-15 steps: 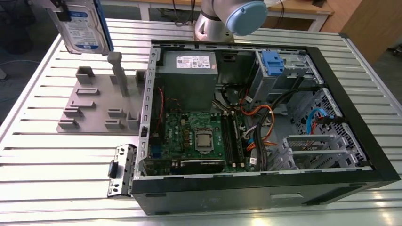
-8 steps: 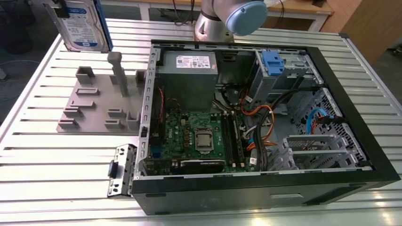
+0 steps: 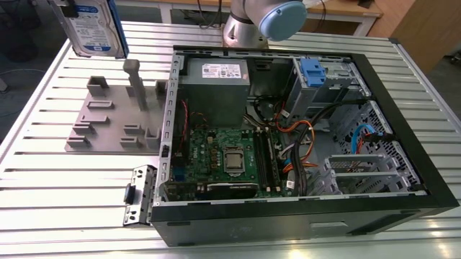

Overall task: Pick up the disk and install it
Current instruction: 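Pick up the disk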

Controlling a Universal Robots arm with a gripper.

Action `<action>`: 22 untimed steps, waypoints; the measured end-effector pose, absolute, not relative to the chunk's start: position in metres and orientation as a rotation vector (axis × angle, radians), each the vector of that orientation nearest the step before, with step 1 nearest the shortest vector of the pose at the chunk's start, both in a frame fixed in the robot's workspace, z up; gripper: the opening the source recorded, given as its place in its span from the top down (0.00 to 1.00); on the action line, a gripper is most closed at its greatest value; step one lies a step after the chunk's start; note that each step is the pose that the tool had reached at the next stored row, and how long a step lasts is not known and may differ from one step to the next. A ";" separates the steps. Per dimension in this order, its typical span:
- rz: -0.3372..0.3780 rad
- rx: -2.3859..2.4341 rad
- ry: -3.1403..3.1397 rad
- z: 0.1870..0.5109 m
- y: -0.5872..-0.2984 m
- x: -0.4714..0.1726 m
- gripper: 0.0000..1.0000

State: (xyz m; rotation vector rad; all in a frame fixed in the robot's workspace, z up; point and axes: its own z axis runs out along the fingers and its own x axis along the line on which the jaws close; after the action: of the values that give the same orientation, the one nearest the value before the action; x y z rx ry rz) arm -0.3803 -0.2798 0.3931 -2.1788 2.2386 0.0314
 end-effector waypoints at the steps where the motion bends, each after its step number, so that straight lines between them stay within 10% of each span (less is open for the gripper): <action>1: 0.031 -2.179 2.239 0.394 -0.280 -0.380 0.64; 22: 0.031 -2.179 2.239 0.411 -0.280 -0.380 0.64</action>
State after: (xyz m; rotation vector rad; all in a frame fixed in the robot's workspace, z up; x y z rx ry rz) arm -0.3802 -0.2797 0.4113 -2.1790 2.2387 0.0315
